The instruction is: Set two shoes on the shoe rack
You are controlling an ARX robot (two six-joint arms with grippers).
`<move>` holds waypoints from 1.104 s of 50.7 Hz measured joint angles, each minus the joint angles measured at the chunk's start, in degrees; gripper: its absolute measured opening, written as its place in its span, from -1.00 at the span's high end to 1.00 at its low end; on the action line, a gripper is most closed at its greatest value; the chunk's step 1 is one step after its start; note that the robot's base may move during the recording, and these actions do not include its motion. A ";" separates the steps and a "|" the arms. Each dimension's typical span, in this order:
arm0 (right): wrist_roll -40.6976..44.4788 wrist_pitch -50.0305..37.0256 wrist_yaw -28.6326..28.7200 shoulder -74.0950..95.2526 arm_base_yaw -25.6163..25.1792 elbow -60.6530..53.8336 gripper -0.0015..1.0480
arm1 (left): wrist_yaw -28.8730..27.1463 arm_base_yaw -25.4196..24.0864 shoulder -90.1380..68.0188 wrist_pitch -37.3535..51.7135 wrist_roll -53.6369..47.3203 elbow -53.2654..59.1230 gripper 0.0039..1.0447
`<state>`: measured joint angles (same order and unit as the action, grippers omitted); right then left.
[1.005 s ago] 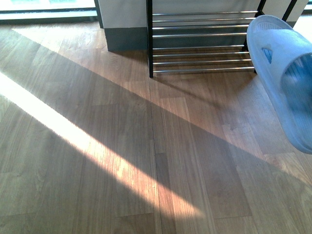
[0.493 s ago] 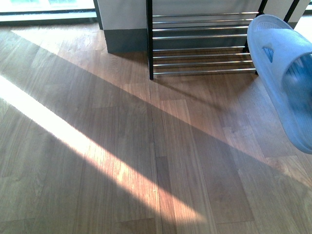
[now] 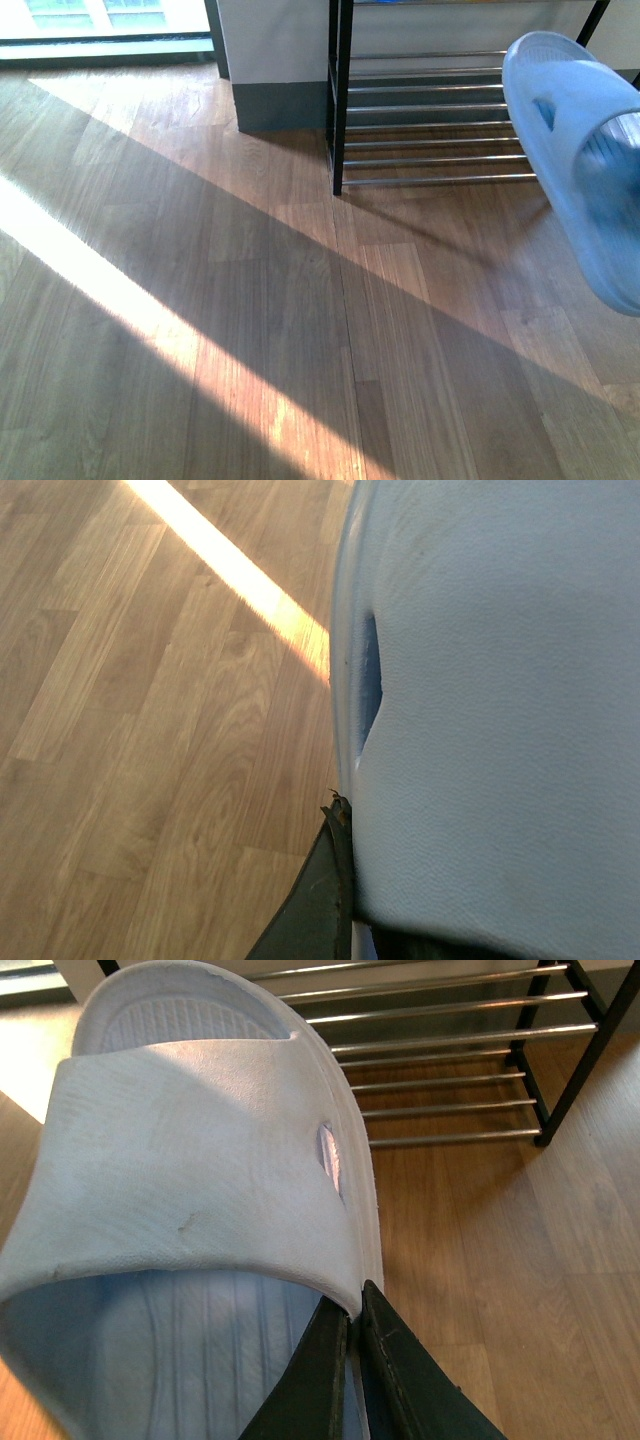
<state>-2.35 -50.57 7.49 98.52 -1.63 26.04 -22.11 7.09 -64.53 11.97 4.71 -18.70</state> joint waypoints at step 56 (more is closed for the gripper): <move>0.02 0.00 -0.11 0.00 0.00 0.00 0.97 | 0.04 0.00 -0.07 -0.02 0.00 0.00 0.97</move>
<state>-2.33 -50.57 7.38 98.52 -1.63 26.04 -22.06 7.09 -64.60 11.94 4.71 -18.70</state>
